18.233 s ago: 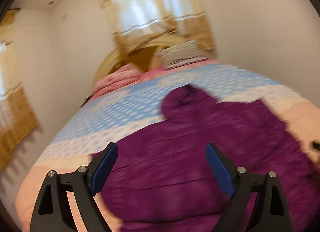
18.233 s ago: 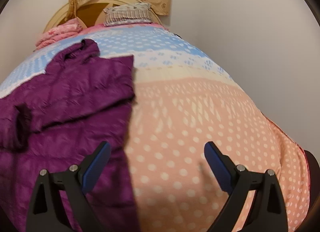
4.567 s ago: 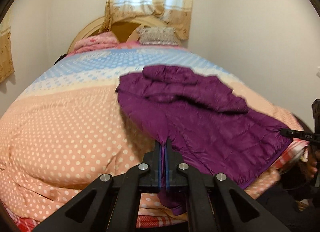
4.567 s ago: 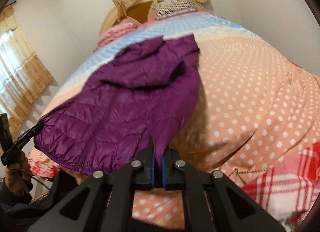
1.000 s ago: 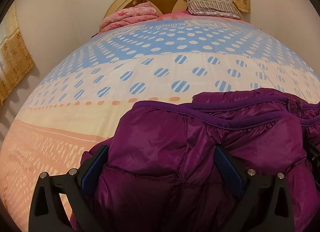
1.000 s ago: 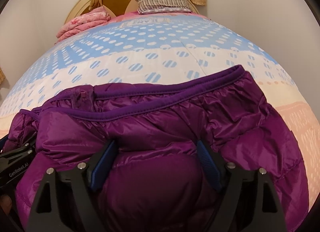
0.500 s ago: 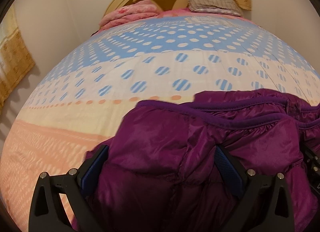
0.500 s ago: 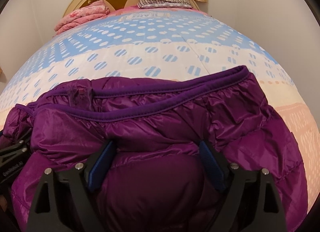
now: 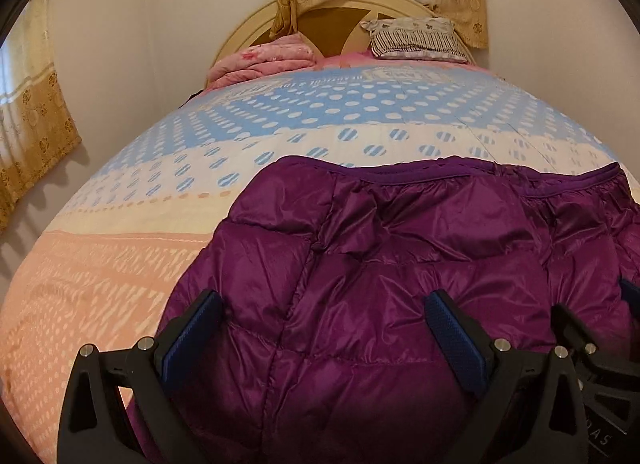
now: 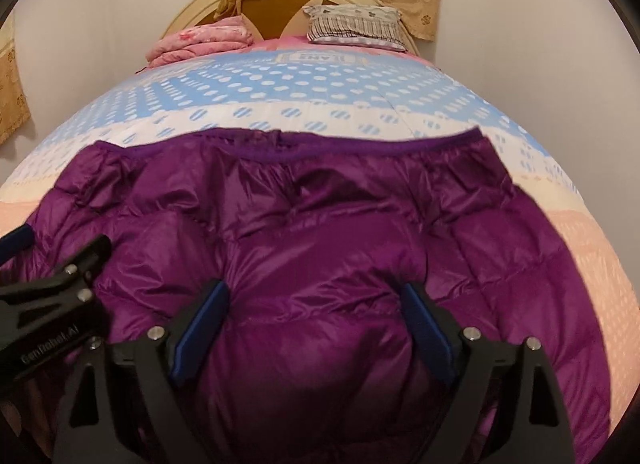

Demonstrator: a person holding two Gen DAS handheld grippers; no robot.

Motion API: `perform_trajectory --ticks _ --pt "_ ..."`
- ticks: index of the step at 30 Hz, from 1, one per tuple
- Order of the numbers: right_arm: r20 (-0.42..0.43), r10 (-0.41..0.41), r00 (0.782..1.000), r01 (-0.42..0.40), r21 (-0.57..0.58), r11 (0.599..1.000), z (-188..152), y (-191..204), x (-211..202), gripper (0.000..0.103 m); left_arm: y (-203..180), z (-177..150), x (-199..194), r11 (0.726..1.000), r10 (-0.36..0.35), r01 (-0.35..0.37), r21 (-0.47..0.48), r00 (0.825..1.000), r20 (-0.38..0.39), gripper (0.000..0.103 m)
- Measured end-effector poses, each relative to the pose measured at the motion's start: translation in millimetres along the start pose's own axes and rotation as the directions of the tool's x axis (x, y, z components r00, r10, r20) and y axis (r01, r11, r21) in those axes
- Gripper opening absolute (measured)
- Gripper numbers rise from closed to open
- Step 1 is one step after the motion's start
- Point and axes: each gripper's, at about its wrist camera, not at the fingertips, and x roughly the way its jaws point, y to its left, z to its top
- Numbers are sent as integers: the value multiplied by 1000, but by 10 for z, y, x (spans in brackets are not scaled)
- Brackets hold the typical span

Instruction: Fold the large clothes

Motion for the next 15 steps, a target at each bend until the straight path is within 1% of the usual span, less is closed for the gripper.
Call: perform_trajectory --ticks 4,15 --pt "-21 -5 1000 5 12 1000 11 -7 52 94 -36 -9 100 1000 -3 4 16 999 -44 102" --pt "-40 -22 999 22 2 1000 14 25 108 96 -81 -26 125 999 31 -29 40 998 -45 102"
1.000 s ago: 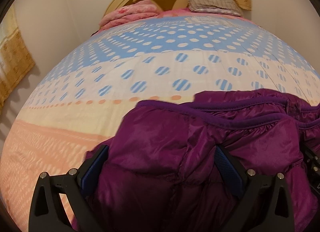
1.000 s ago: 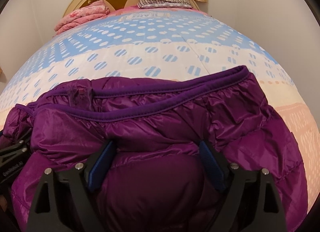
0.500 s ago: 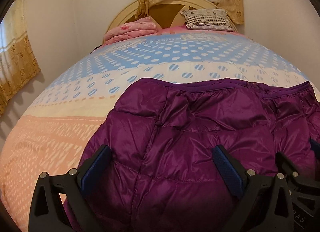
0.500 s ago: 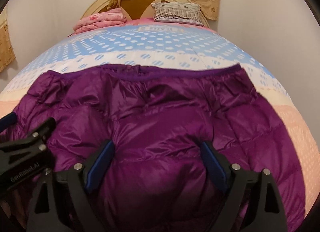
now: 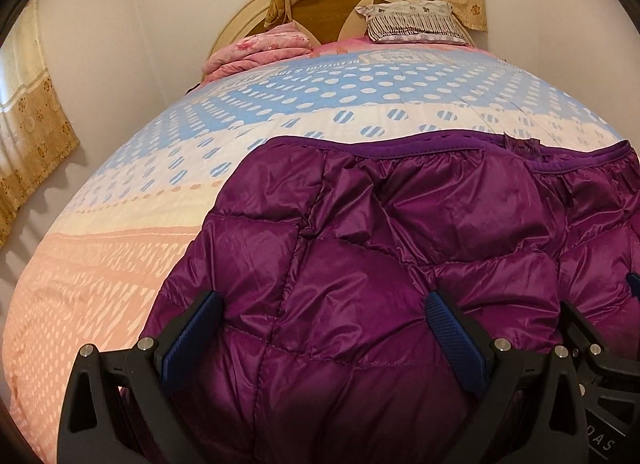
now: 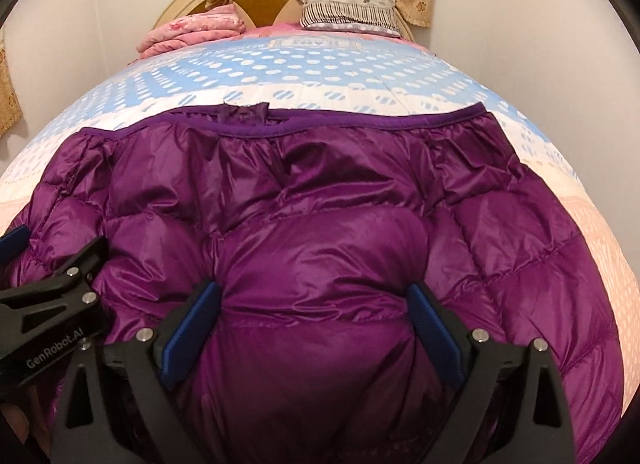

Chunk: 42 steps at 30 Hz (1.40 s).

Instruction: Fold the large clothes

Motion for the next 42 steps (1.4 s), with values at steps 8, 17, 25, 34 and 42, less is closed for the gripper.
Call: perform_trajectory --ticks 8,17,25,34,42 --pt "89 -18 996 24 -70 997 -269 138 -610 96 321 -290 -625 998 -10 15 -62 997 73 102" --pt "5 -41 999 41 -103 994 -504 197 -388 102 245 -557 -495 999 -5 5 -38 1000 24 102" --pt "73 -25 997 32 -96 995 -617 113 -741 101 538 -643 -845 996 54 -48 -78 996 75 102" --pt "59 -53 997 61 -144 988 -813 194 -666 103 1108 -1051 -682 960 -33 12 -280 997 -67 101" --pt "60 -41 997 49 -132 990 -865 150 -671 103 973 -980 -682 938 -194 168 -305 979 -56 50"
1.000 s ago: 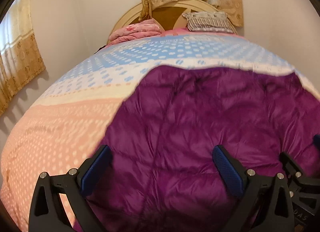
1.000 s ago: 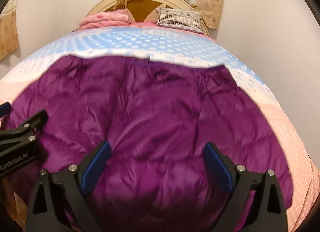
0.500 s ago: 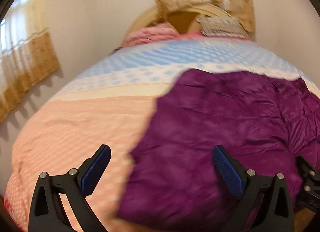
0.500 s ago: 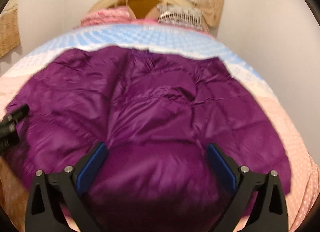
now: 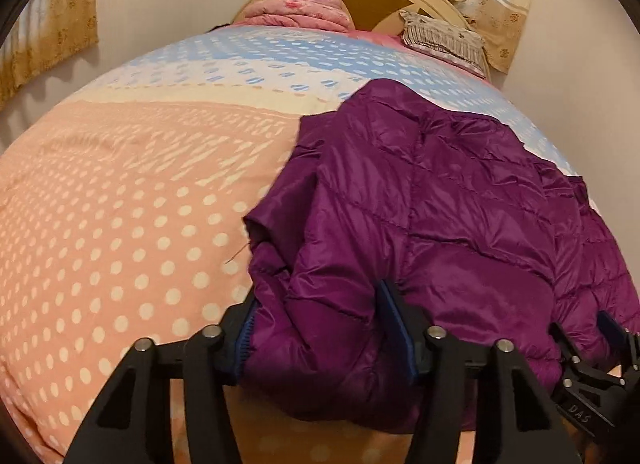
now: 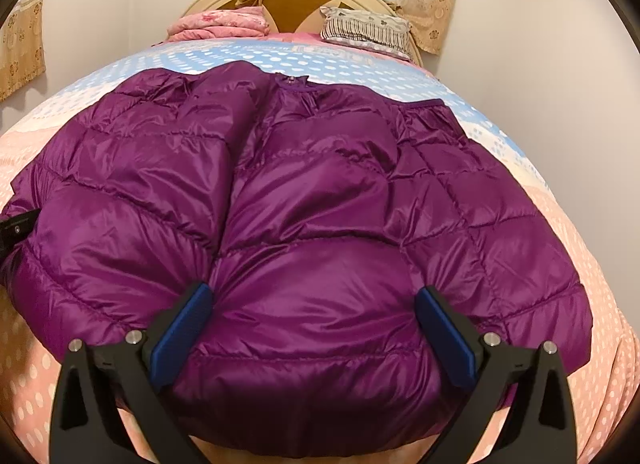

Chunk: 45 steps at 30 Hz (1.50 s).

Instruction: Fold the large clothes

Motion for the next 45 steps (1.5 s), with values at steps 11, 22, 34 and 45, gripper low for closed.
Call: perform_trajectory --ticks 11,22,34,45 --pt "-10 -41 999 41 0 999 19 94 -12 103 -63 41 -197 992 26 -38 121 995 101 7" --pt "15 -27 1000 28 -43 999 8 706 -167 103 441 128 -610 992 77 -92 90 985 153 5" --pt "164 -1 986 -3 24 1000 -11 -404 -891 103 11 414 -1254 976 45 -109 187 947 317 5" --pt "-28 -317 948 310 309 899 -488 -2343 -636 103 -2052 -73 -1239 801 -213 -39 598 914 344 5"
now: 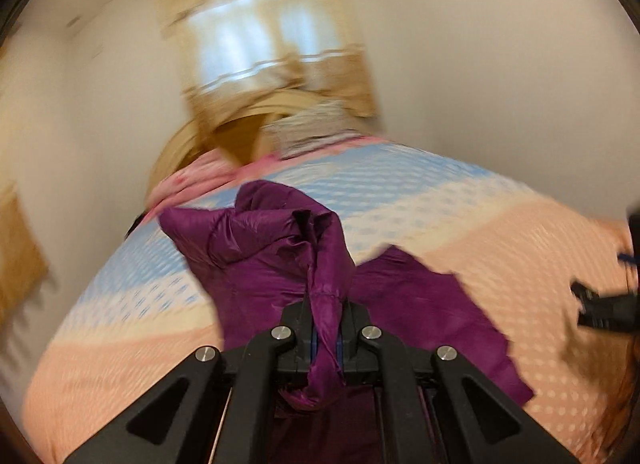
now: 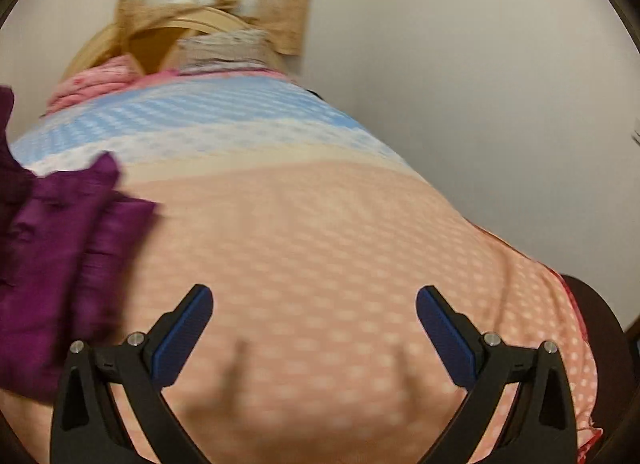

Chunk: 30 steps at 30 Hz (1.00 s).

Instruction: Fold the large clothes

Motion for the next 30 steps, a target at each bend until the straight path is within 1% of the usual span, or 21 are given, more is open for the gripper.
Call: perform_trajectory --ticks 3,5,6,7,9,13,14,15,16,17,18,19,20,21,22,23,24,26,28,29,30 --pt "-45 -11 999 13 36 999 -113 -147 114 103 -614 -129 194 986 -60 62 152 998 -19 5" --pt "-65 -7 998 10 39 999 -172 -255 160 103 -912 -302 338 970 -104 117 213 992 -74 5" --pt "-74 0 997 3 40 999 -204 -262 191 103 -1013 -377 400 963 -113 133 236 989 -97 5" --pt "-80 6 997 -3 41 999 -226 -264 208 103 -1091 -450 440 957 -108 132 257 989 -105 5" --pt "-92 18 996 -15 39 999 -260 -271 218 103 -1184 -567 465 947 -74 92 308 995 -69 8" --pt "-82 22 996 -18 47 999 -283 -230 224 103 -1248 -559 369 935 -50 62 350 998 -43 13" --pt "-82 23 996 -19 49 999 -279 -222 237 103 -1251 -515 295 933 -38 44 358 999 -23 16" --pt "-81 24 996 -19 52 998 -268 -219 271 103 -1314 -477 180 931 -36 35 362 999 -3 23" --pt "-82 24 996 -19 57 998 -270 -226 263 103 -1315 -424 67 931 -50 37 362 998 25 29" --pt "-84 24 996 -19 60 998 -274 -223 263 103 -1301 -360 -23 933 -74 53 355 996 48 49" --pt "-86 21 996 -16 62 998 -269 -227 267 103 -1272 -296 -149 938 -95 62 340 992 81 77" --pt "-88 17 996 -11 60 998 -254 -221 273 103 -1249 -253 -262 943 -103 60 328 988 116 91" --pt "-91 17 996 -12 57 998 -245 -199 277 103 -1200 -211 -398 947 -109 57 315 983 150 100" --pt "-96 24 995 -19 50 999 -219 -188 249 100 -1121 -167 -520 953 -115 57 299 977 181 100" --pt "-90 26 996 -21 46 999 -184 -167 208 94 -1046 -135 -578 957 -119 61 285 975 190 100" --pt "-88 28 996 -25 40 999 -137 -139 191 77 -936 -97 -588 963 -116 65 261 976 183 100" --pt "-91 36 995 -33 27 999 -79 -92 158 66 -820 -67 -575 970 -99 57 235 980 172 100" --pt "-87 69 994 -68 18 998 60 24 107 64 -436 8 -411 991 -18 1 137 992 128 100" --pt "-60 109 992 -108 11 994 266 192 -4 63 -31 54 -157 996 75 -76 34 996 46 100" --pt "-43 122 992 -122 -1 992 366 294 -74 63 223 62 26 990 137 -137 -27 990 -17 100" --pt "-20 139 990 -140 -19 990 497 425 -168 63 506 48 226 975 195 -202 -94 978 -81 100"
